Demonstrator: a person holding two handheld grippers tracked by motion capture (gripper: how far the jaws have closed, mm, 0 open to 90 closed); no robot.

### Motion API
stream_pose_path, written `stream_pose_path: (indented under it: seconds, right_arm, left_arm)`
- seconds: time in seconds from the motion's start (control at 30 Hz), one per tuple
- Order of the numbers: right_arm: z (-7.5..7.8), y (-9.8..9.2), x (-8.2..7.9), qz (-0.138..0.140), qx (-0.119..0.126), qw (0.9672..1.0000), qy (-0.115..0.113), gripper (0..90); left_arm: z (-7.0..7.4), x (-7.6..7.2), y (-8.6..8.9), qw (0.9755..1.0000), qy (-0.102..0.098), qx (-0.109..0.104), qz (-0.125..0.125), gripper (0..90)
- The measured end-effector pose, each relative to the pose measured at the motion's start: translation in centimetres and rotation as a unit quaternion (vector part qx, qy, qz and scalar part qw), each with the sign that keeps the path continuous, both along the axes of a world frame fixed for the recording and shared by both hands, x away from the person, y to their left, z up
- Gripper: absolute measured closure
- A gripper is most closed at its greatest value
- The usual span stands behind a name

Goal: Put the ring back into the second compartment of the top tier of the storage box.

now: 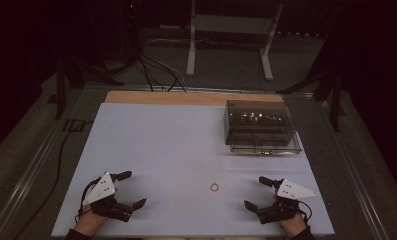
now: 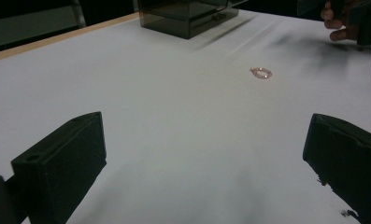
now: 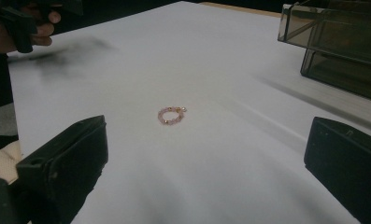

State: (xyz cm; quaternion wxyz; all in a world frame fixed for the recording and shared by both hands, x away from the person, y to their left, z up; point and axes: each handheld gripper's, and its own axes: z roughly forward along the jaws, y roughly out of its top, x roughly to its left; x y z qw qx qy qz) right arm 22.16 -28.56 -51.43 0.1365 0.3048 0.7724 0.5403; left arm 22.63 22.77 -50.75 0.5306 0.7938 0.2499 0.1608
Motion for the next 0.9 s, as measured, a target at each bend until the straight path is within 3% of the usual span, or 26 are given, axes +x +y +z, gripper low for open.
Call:
stream_pose_path:
  seconds: [0.17, 0.47, 0.63, 0.73, 0.9]
  right_arm:
    - [0.01, -0.01, 0.03, 0.005, 0.006, 1.0000, 0.004, 0.0]
    - [-0.04, -0.11, 0.01, -0.002, -0.006, 1.0000, 0.000, 0.0]
    - [0.18, -0.03, -0.22, 0.000, -0.005, 1.0000, -0.001, 0.0]
    - [0.34, 0.05, -0.24, 0.000, -0.009, 0.9999, -0.008, 0.0]
    - [0.48, -0.11, -0.14, -0.006, -0.003, 1.0000, -0.004, 0.0]
  left_arm:
    - [0.05, -0.04, -0.33, 1.0000, -0.002, 0.006, -0.001, 0.6]
    - [0.18, 0.01, -0.05, 0.9999, 0.004, -0.012, -0.005, 0.6]
    - [0.41, 0.09, 0.39, 0.9991, 0.008, -0.041, -0.012, 0.6]
    - [0.31, 0.05, 0.32, 0.9994, 0.008, -0.030, -0.014, 0.6]
    - [0.36, 0.12, 0.23, 0.9994, 0.005, -0.032, -0.008, 0.6]
